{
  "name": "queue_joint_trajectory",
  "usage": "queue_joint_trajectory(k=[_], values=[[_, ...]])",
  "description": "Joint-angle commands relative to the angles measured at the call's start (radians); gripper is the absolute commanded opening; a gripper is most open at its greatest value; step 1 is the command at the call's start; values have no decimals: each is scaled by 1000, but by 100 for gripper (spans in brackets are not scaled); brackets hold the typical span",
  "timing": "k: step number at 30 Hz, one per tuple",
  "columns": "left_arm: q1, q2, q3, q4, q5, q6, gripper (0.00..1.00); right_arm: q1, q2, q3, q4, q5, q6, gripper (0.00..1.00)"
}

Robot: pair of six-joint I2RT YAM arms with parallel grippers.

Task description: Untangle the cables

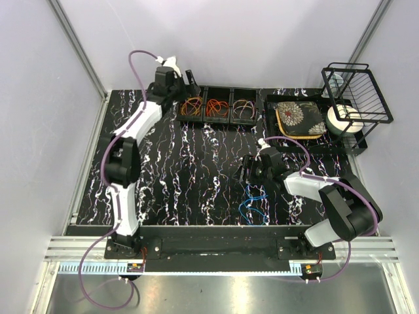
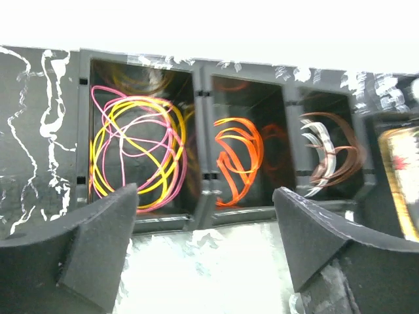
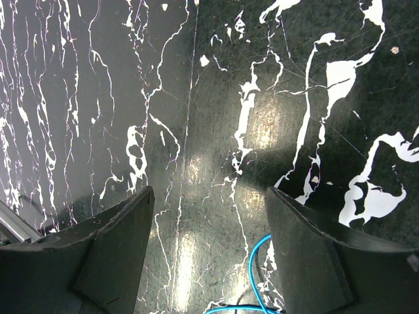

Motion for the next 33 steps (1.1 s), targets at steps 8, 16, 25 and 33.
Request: queue_joint_trajectory(k=[8,16,25,33], values=[[-81,-356,-367,-56,-62,-59,86,6,2,22,19,4,-17,75],[-231,-526,-495,-172,-121,10,84,6,-9,16,18,12,-13,74],[-441,-725,-712,-215,-174,11,78,6,-14,14,12,20,-11,75],[-645,-801,-886,-136,-148,31,77,6,-25,8,10,41,-4,78]])
